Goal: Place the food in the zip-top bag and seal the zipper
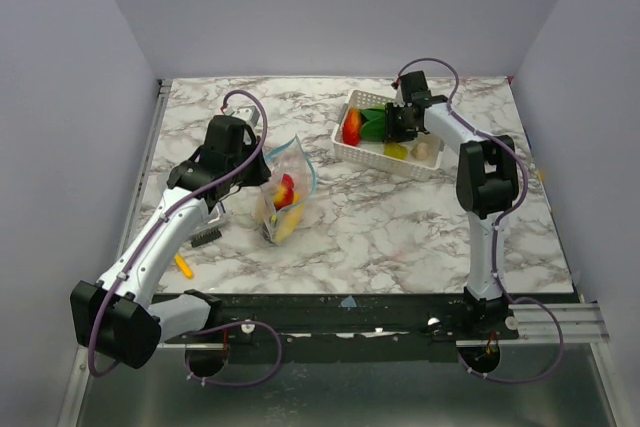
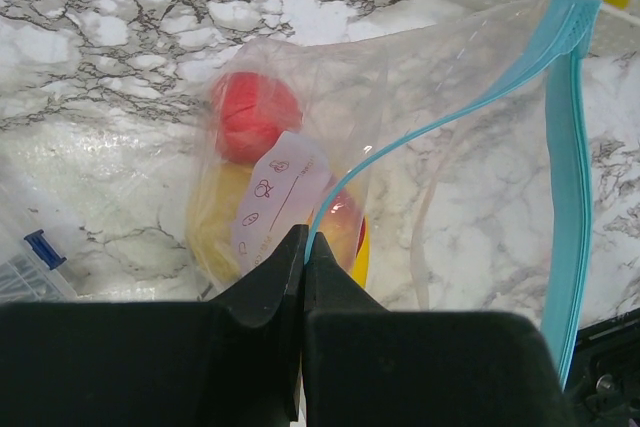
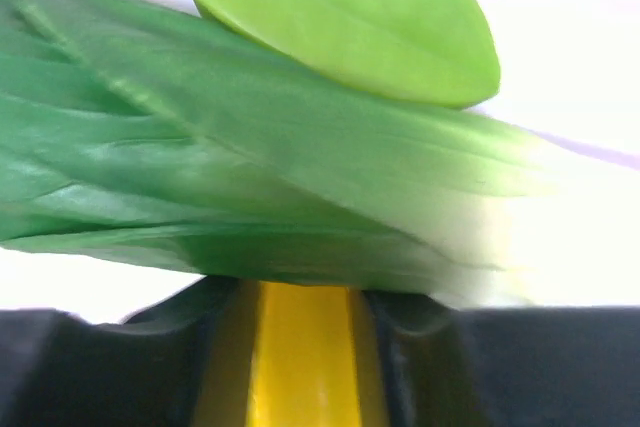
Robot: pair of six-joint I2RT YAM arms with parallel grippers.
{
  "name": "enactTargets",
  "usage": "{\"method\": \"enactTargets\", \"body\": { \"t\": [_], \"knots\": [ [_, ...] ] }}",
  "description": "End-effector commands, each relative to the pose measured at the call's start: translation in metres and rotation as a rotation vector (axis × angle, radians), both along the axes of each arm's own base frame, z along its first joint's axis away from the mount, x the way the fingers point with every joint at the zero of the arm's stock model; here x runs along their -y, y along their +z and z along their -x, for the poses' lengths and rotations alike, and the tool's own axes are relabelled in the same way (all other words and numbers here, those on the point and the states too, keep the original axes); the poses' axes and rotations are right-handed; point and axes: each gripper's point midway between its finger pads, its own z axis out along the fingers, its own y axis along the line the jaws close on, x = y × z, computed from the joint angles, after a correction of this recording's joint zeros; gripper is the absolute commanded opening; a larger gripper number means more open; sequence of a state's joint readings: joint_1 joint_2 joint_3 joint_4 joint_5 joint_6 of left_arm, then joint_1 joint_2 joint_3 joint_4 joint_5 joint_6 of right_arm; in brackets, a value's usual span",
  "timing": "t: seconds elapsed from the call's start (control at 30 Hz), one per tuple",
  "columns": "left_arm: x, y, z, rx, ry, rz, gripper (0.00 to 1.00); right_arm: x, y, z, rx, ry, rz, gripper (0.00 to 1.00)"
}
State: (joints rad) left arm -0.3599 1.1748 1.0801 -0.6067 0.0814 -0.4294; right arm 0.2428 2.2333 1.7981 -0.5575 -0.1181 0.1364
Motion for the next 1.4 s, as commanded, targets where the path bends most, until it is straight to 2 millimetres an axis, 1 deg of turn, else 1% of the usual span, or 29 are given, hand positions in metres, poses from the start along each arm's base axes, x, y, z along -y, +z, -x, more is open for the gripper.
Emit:
{"method": "enactTargets", "body": {
  "t": [0.0,0.1,0.17,0.23,0.3,0.33,0.53,0.63,0.67,0.77,0.87,0.93,1.0,1.13,1.2,1.27,1.37],
  "knots": [
    [-0.004,-0.001,-0.002,0.020,0.003,-0.010,0.00,0.003,0.023,-0.004,-0.004,-0.170,-0.093,0.30],
    [-0.003,0.000,-0.001,0.023,0.000,-0.006,0.00,0.015,0.042,-0.014,0.041,-0.271,-0.135,0.19],
    [-0.003,0.000,0.000,0.024,-0.002,-0.004,0.00,0.023,0.053,-0.019,0.062,-0.340,-0.183,0.18],
    [-0.003,0.001,0.001,0.026,-0.004,-0.001,0.00,0.021,0.062,-0.019,0.082,-0.329,-0.232,0.19],
    [-0.002,0.002,0.001,0.029,-0.006,0.003,0.00,0.011,0.069,-0.016,0.093,-0.265,-0.268,0.26],
    [-0.002,0.001,0.002,0.026,-0.009,0.005,0.00,0.010,0.071,-0.015,0.097,-0.256,-0.276,0.31],
    [0.002,0.002,0.003,0.022,-0.021,0.021,0.00,0.008,0.066,0.002,0.010,-0.201,-0.243,0.55],
    [0.001,0.002,0.002,0.022,-0.021,0.021,0.00,0.012,0.062,0.013,-0.024,-0.257,-0.233,0.59],
    [0.002,0.003,0.003,0.022,-0.022,0.021,0.00,0.011,0.065,0.016,-0.025,-0.274,-0.241,0.61],
    [0.002,0.002,0.002,0.019,-0.022,0.023,0.00,0.008,0.068,0.023,0.012,-0.280,-0.210,0.71],
    [0.002,0.002,0.002,0.018,-0.023,0.023,0.00,0.008,0.060,0.028,0.002,-0.249,-0.153,0.73],
    [0.002,0.001,0.002,0.020,-0.021,0.022,0.00,0.011,0.050,0.032,-0.022,-0.223,-0.096,0.73],
    [0.001,0.002,0.002,0.022,-0.016,0.019,0.00,0.014,0.039,0.036,-0.030,-0.201,-0.037,0.73],
    [0.000,0.001,0.002,0.024,-0.012,0.017,0.00,0.018,0.022,0.043,-0.063,-0.179,0.010,0.69],
    [0.000,0.001,0.001,0.022,-0.011,0.015,0.00,0.020,0.018,0.044,-0.060,-0.168,0.041,0.69],
    [-0.001,-0.001,0.001,0.018,-0.010,0.011,0.00,0.017,0.015,0.045,-0.052,-0.137,0.053,0.69],
    [-0.001,-0.001,0.000,0.017,-0.008,0.011,0.00,0.023,0.003,0.044,-0.049,-0.118,0.124,0.71]
  ]
}}
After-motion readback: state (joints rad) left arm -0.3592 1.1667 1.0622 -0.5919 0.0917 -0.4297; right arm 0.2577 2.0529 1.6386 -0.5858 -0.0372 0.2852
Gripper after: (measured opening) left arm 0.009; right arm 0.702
